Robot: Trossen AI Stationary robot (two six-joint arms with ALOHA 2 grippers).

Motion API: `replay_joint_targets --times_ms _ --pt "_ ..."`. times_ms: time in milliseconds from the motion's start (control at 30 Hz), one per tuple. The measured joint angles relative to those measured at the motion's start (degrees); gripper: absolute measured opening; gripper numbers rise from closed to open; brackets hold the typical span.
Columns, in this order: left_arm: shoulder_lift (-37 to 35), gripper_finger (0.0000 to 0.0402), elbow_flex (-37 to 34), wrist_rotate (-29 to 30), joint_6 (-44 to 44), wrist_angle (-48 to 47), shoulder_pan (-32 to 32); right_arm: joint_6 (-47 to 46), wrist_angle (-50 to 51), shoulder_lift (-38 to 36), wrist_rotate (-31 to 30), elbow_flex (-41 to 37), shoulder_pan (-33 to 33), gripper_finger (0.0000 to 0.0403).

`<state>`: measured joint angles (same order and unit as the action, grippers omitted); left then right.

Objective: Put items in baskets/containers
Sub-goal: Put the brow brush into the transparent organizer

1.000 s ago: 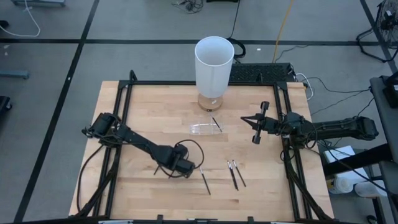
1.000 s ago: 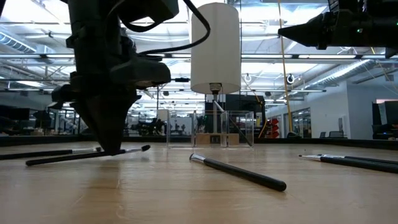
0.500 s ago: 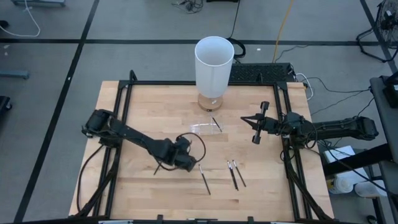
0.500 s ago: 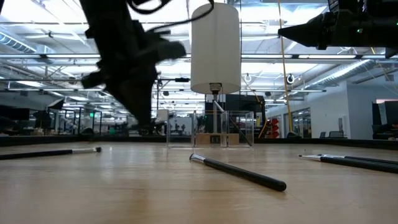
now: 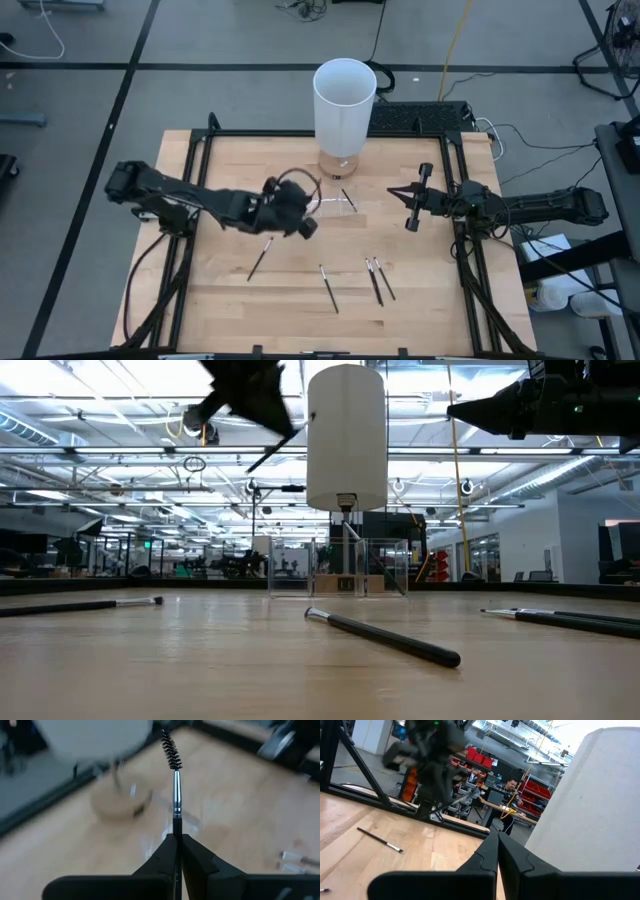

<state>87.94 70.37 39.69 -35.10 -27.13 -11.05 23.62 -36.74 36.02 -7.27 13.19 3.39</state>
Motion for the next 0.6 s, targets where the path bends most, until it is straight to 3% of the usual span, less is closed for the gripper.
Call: replay_joint_targets --times_ms 100,267,433,600 --pt "-0.7 0.0019 0.0 -0.3 10.7 9.3 2.0 0.0 -0.1 0.0 0.0 0.0 0.0 0.0" --pt "-0.6 0.0019 0.0 -5.8 24.9 20.7 6.0 -0.2 -0.1 0.0 0.0 0.0 0.0 0.0" --pt "-0.6 0.0019 -1.6 -12.4 29.6 26.1 12.3 -0.6 0.7 0.0 0.0 0.0 0.0 0.0" --pt "-0.5 0.0019 -10.5 -24.2 32.3 43.7 18.5 -0.4 2.2 0.0 0.0 0.0 0.0 0.0"
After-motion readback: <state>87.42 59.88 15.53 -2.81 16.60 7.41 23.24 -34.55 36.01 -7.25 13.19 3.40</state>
